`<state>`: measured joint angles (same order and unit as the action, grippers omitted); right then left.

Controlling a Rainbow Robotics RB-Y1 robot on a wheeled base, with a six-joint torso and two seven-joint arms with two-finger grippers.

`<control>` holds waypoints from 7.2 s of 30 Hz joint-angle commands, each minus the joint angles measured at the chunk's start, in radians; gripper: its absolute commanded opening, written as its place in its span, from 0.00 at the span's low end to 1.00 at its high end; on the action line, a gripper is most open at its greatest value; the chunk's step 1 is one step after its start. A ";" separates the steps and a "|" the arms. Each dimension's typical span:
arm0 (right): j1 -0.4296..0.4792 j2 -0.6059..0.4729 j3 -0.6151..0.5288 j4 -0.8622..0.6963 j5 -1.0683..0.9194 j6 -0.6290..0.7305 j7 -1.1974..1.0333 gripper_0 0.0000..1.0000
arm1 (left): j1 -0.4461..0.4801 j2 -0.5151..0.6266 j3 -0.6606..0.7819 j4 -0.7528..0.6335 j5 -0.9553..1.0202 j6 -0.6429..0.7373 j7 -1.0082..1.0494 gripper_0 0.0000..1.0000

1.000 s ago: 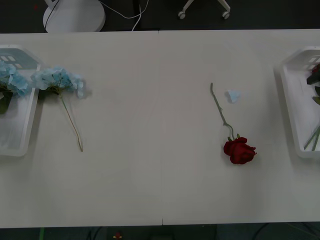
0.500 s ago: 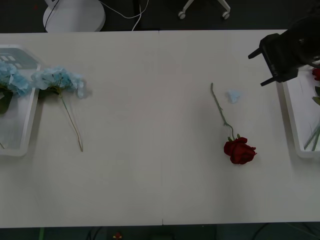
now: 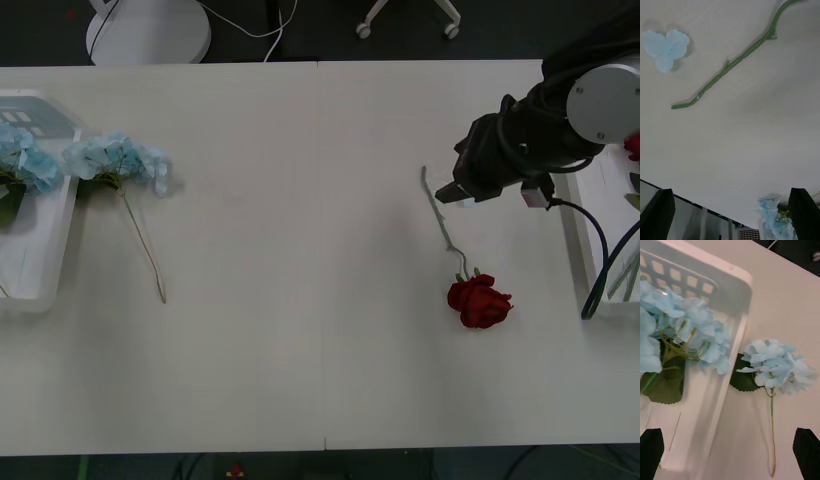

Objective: Put the red flowers into the right box and the blue flowers into the left box

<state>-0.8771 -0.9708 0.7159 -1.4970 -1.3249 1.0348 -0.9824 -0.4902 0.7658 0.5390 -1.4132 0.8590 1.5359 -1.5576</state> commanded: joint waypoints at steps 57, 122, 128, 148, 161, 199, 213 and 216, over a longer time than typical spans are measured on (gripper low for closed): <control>0.122 0.214 0.112 0.251 0.352 0.074 -0.257 0.00 | -0.005 -0.353 -0.585 0.042 -0.726 -0.465 0.364 0.98; 0.093 -0.080 -0.228 0.618 0.745 -0.148 2.714 0.12 | -0.277 -0.037 0.076 -0.020 -0.413 0.104 0.125 0.00; 0.101 -0.095 -0.228 0.632 0.731 -0.154 2.723 0.48 | -0.268 0.018 0.075 0.062 -0.592 0.053 0.117 0.00; 0.122 -0.295 -0.418 0.294 0.075 0.156 3.176 0.79 | -0.038 0.027 -0.017 0.395 -0.669 -0.583 0.110 0.00; 0.291 -0.290 -0.490 -0.043 -0.333 0.235 3.636 0.78 | -0.038 0.026 -0.062 0.457 -0.637 -0.692 0.117 0.52; 0.291 -0.189 -0.487 -0.232 -0.487 0.254 3.688 1.00 | 0.140 0.026 -0.108 -0.009 0.382 -0.269 -0.625 1.00; 0.291 -0.189 -0.487 -0.232 -0.487 0.254 3.688 1.00 | 0.145 0.079 -0.317 -0.093 0.653 -0.275 -0.927 1.00; 0.291 -0.189 -0.487 -0.232 -0.487 0.254 3.688 1.00 | 0.145 0.093 -0.367 -0.133 0.716 -0.275 -0.934 1.00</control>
<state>-0.5827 -1.1839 0.2480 -1.7037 -1.8062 1.2829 2.7007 -0.3561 0.7926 0.2148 -1.4808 1.5273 1.2590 -2.4173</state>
